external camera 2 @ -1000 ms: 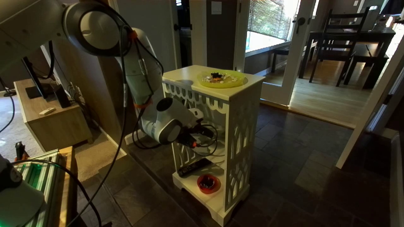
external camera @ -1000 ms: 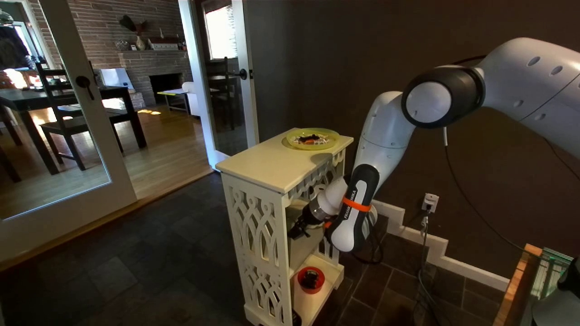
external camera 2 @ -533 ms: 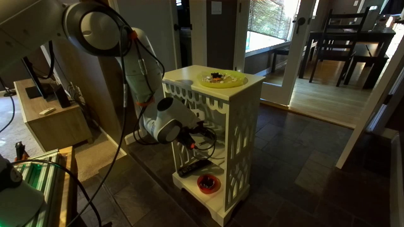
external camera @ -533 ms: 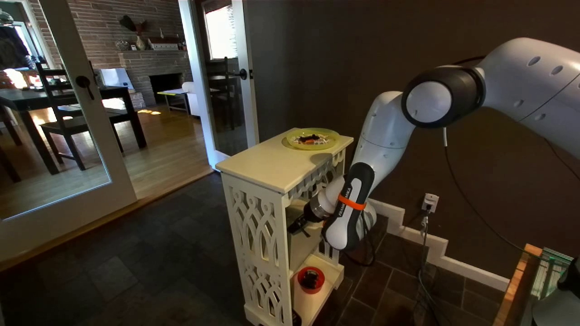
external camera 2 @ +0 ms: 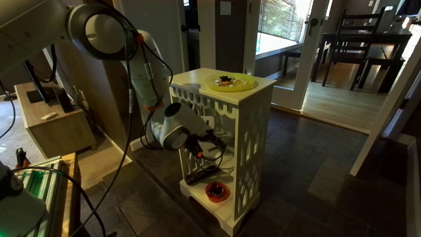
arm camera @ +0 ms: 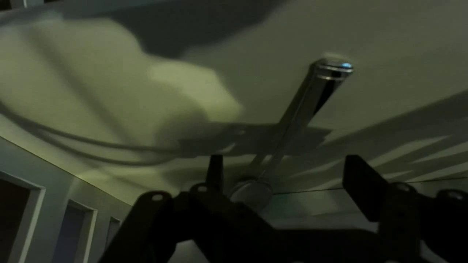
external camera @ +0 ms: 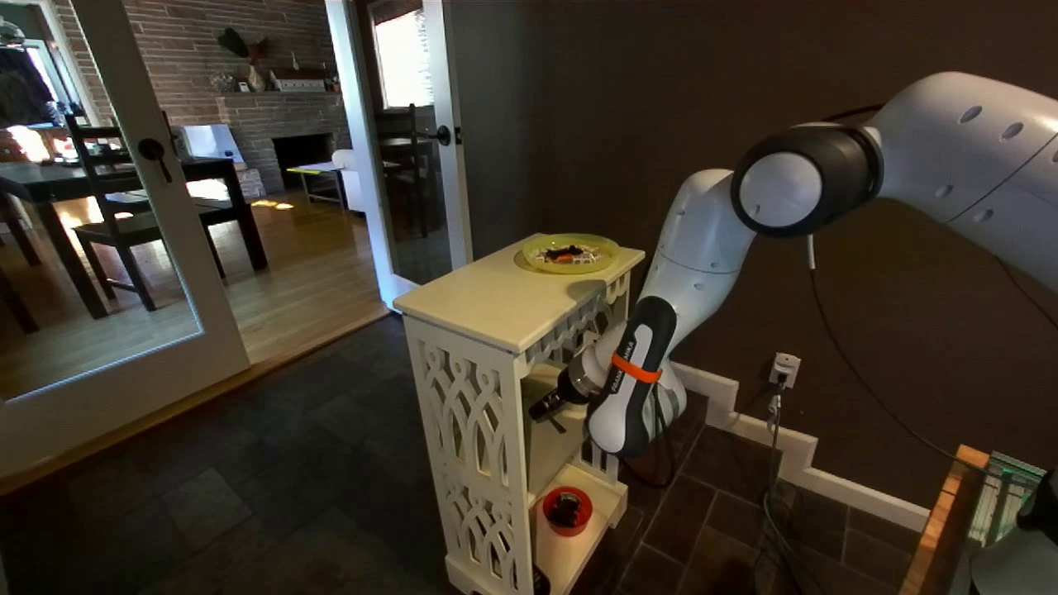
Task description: Remove the silver spoon from the middle shelf and put it on the top
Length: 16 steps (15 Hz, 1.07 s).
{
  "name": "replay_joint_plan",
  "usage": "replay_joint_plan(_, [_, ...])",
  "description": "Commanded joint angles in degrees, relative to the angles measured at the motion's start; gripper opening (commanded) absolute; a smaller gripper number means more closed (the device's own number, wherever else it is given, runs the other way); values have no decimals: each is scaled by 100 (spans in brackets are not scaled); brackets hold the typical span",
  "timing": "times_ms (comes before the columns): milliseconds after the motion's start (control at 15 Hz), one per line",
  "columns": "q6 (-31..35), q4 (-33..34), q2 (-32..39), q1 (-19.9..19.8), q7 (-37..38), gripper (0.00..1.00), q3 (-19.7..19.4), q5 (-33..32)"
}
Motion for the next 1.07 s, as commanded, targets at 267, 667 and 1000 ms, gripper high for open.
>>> replay_joint_plan(267, [93, 363, 278, 175, 129, 24, -97, 452])
replay_joint_plan(667, [149, 482, 395, 267, 108, 0, -208, 666])
replay_joint_plan(1000, [50, 321, 254, 243, 41, 2, -172, 527])
